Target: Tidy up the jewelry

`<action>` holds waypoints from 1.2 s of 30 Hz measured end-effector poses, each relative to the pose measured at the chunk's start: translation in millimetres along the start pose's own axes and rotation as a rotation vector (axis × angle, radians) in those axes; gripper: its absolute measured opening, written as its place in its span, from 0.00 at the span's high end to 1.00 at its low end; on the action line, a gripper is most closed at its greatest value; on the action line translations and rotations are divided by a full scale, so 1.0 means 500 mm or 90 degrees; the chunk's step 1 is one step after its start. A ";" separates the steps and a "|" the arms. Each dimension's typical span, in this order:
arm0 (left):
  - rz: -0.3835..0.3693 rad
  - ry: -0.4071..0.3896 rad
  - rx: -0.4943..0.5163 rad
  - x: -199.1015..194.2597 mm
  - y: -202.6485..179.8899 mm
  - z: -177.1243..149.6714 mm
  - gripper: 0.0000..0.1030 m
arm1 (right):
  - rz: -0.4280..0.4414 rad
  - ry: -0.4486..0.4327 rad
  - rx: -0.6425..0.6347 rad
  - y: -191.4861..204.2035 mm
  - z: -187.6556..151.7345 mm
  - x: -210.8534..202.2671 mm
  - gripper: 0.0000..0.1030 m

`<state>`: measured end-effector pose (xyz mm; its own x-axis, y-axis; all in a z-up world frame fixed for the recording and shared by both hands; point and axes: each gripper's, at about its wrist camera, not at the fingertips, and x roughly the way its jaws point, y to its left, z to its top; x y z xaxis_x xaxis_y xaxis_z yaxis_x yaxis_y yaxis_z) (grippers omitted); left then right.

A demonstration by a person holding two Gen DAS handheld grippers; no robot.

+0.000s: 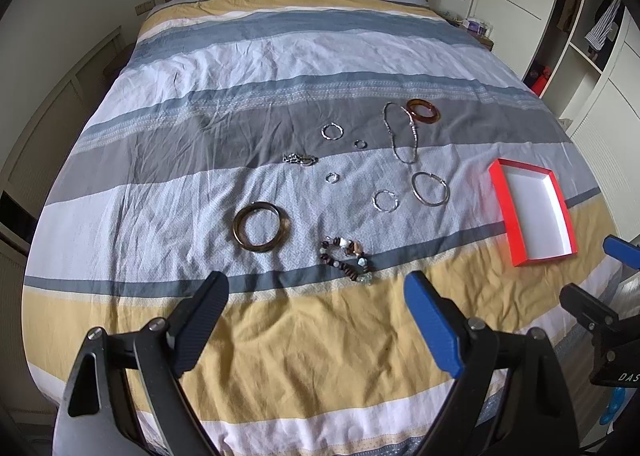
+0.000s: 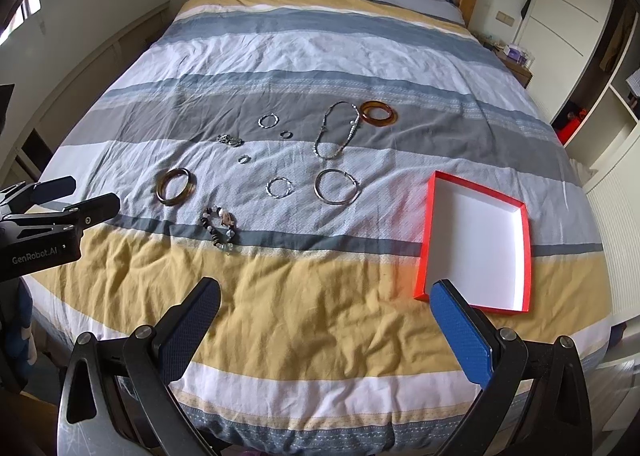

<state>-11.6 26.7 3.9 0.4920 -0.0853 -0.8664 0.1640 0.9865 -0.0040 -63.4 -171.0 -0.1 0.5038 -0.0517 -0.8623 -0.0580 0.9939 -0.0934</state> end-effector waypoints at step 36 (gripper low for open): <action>0.016 -0.017 -0.007 0.024 0.022 0.001 0.13 | 0.029 0.027 -0.001 0.012 -0.001 0.030 0.05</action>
<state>-3.5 36.6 -6.5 0.5185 -0.0643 -0.8526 0.1415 0.9899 0.0114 -56.3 -165.7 -13.9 0.4630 -0.0099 -0.8863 -0.0817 0.9952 -0.0538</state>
